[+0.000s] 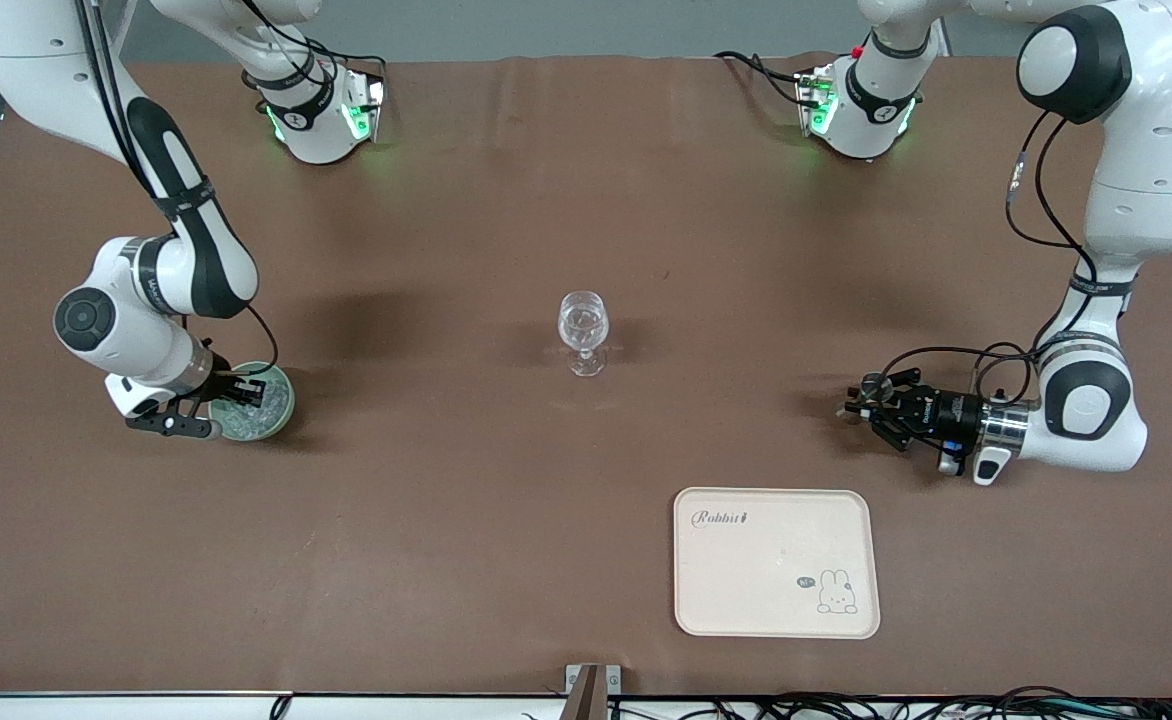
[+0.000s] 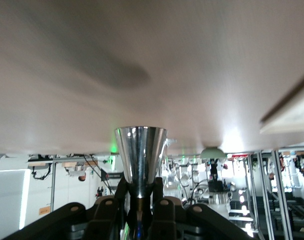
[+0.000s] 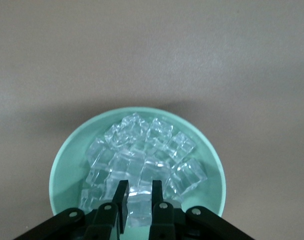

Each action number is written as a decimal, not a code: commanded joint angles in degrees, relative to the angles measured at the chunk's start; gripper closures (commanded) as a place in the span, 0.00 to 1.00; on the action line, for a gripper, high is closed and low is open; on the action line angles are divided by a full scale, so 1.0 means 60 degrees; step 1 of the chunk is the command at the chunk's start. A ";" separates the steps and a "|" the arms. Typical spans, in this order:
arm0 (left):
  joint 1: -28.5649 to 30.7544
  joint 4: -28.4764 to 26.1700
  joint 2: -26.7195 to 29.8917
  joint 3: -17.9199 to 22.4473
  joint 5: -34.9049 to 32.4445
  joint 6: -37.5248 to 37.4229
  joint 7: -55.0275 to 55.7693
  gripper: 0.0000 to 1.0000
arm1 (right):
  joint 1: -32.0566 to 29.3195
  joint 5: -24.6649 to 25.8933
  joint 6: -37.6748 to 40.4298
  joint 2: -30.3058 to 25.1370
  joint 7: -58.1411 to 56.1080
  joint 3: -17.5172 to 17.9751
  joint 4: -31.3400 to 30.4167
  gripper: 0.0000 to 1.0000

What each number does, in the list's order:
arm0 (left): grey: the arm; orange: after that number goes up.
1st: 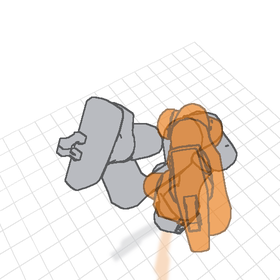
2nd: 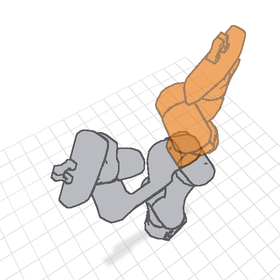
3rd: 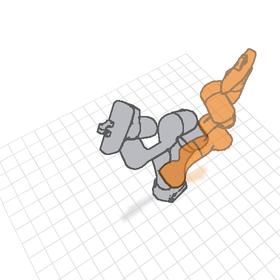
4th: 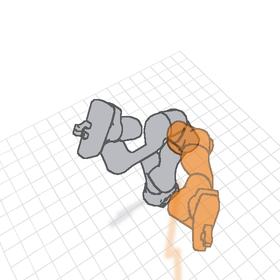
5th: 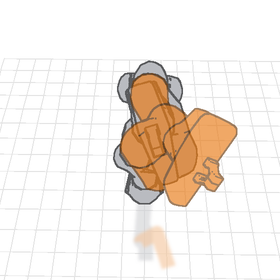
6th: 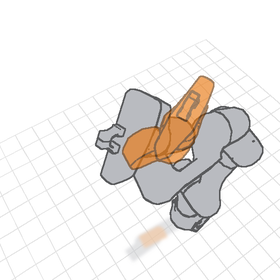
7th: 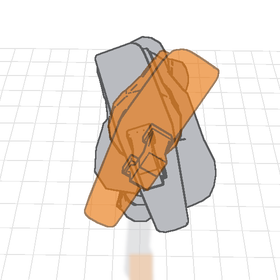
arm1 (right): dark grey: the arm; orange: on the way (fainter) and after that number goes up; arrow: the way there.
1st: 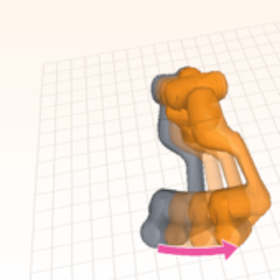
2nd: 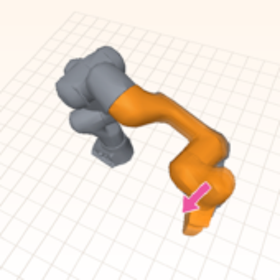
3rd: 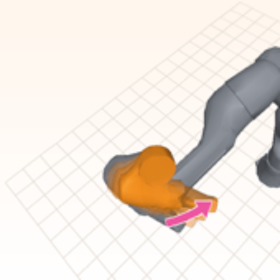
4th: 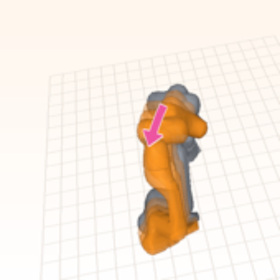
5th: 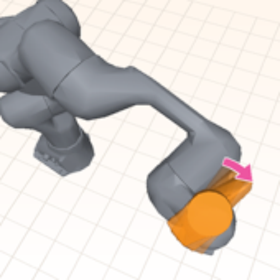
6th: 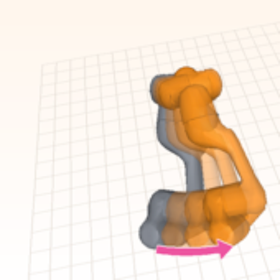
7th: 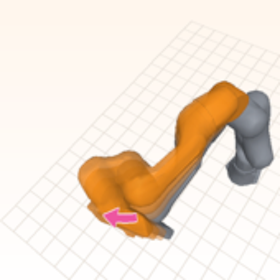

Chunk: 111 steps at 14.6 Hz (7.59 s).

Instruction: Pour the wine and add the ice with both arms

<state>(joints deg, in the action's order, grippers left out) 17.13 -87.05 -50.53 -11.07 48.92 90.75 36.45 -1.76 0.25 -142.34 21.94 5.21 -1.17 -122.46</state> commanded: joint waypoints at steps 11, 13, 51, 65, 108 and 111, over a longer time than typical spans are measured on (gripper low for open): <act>-0.1811 -0.0199 0.2209 -0.2696 0.0036 0.3166 0.4731 1.00 | -0.0044 -0.0042 0.5129 -0.0712 0.0187 0.0049 0.4335 1.00; -0.2500 -0.0214 0.2414 -0.2653 0.0006 0.3870 0.5494 1.00 | -0.0059 -0.0042 0.5936 -0.1062 0.0187 0.0049 0.5099 1.00; -0.5594 -0.1474 0.3939 -0.2755 -0.7303 0.5631 1.1240 1.00 | -0.0586 -0.0116 0.9822 -0.3452 -0.0414 0.0107 0.6772 1.00; -0.3619 -0.0978 0.3486 -0.2740 -0.1407 0.5295 0.9059 0.99 | -0.0542 -0.0145 0.9866 -0.3452 -0.0268 0.0195 0.6772 1.00; 0.1024 0.1822 -0.1161 -0.1597 0.1158 0.4420 0.2112 0.00 | 0.4262 0.2082 0.5559 0.2100 1.1363 0.4839 0.7373 0.92; 0.1612 0.1924 -0.0254 -0.1729 -0.1759 0.2998 0.2099 0.00 | 0.4277 0.2082 0.5574 0.2100 1.1349 0.4839 0.7344 0.91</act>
<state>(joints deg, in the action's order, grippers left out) 25.43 -73.95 -57.24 -21.27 46.19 112.58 48.57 23.48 12.38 -109.43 34.08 72.57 27.79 -79.11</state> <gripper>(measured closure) 0.000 0.775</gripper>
